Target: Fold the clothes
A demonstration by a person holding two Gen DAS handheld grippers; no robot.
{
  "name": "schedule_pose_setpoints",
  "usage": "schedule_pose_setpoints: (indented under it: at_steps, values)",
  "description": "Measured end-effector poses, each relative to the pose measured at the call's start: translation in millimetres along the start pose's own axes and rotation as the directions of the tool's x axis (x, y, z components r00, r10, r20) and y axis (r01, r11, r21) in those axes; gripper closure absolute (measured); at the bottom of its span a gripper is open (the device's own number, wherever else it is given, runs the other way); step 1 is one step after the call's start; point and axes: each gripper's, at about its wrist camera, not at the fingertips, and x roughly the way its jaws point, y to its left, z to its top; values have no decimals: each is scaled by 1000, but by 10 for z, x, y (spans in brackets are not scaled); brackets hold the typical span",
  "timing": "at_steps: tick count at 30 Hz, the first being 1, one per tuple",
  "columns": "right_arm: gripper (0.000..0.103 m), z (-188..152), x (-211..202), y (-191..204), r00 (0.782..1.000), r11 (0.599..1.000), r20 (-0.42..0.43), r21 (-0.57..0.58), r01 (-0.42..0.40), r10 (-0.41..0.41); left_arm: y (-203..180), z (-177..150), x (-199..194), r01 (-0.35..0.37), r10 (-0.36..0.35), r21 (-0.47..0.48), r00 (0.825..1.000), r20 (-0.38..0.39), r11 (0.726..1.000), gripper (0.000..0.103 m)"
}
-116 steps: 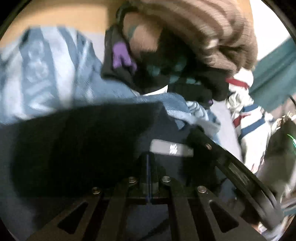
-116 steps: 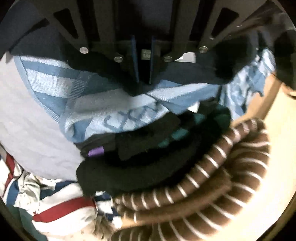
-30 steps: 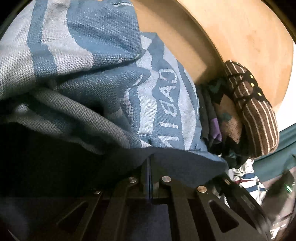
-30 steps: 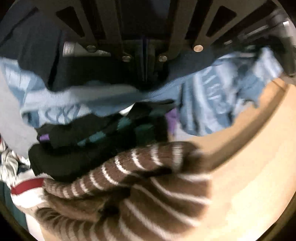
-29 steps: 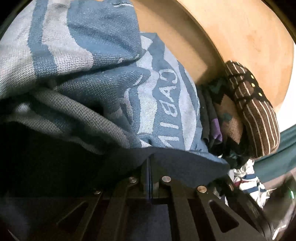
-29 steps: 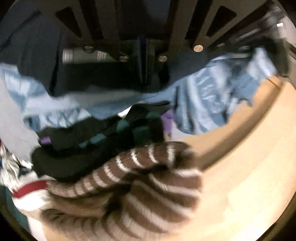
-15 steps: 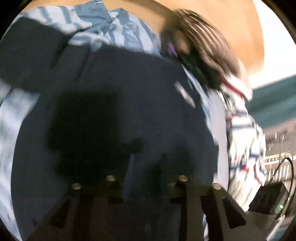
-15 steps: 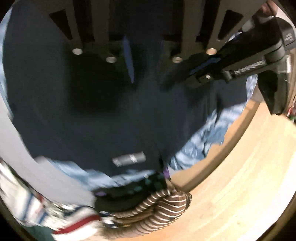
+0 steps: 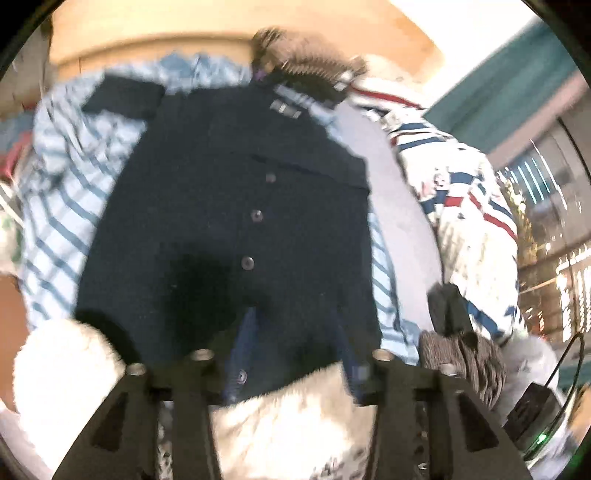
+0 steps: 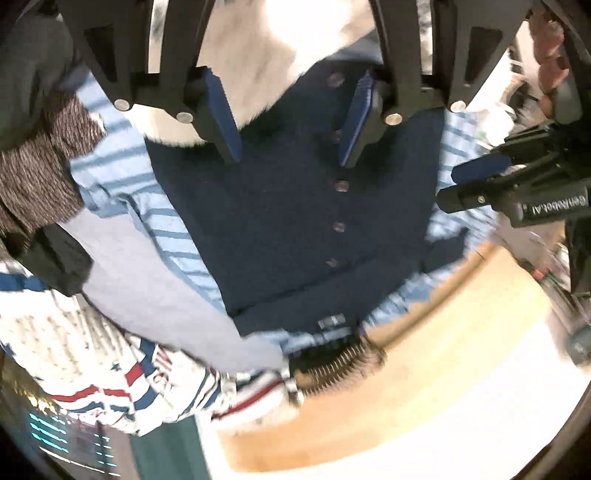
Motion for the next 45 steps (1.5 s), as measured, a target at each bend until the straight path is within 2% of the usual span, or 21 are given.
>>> schedule_pose_setpoints:
  at_steps: [3,5,7,10,12,15,18,20,25,31,39,45]
  values:
    - [39,-130,-463,154,999,998,37,-56,-34,36,-12,-183,-348,22,-24,53,998,54,998,37]
    - [31,-278,-667,270,998,992,64,-127,-17,25,-25,-296,-511,32,-38,90,997,63,995,37]
    - [30,-413,-856,384,996,982,91,-189,-1,19,-13,-387,-631,2,-13,133,997,78,991,37]
    - [30,-456,-920,527,992,986,115,-164,-21,41,23,-506,-827,-55,34,185,992,119,981,37]
    - [30,-505,-939,627,990,988,120,-145,-52,70,98,-551,-1002,-99,67,194,984,163,976,37]
    - [30,-591,-956,797,991,980,103,-190,-62,83,245,-557,-1173,-44,21,132,985,173,990,37]
    - [27,-655,-1011,920,991,970,97,-232,-70,94,315,-578,-1192,-11,-2,92,990,141,996,37]
    - [18,-674,-1072,936,990,970,111,-234,-64,92,285,-611,-1175,-21,7,111,993,122,994,37]
    - [18,-641,-1213,924,985,975,142,-215,-63,95,183,-598,-1130,-56,40,140,993,110,989,37]
    - [17,-581,-1305,919,980,976,165,-202,-79,113,125,-539,-1151,-34,19,141,994,106,989,37]
    - [16,-587,-1310,882,978,975,161,-201,-98,131,86,-565,-1106,-50,39,148,996,77,988,37]
    - [16,-584,-1335,835,977,978,180,-196,-77,113,57,-599,-1089,-29,18,152,997,71,988,37]
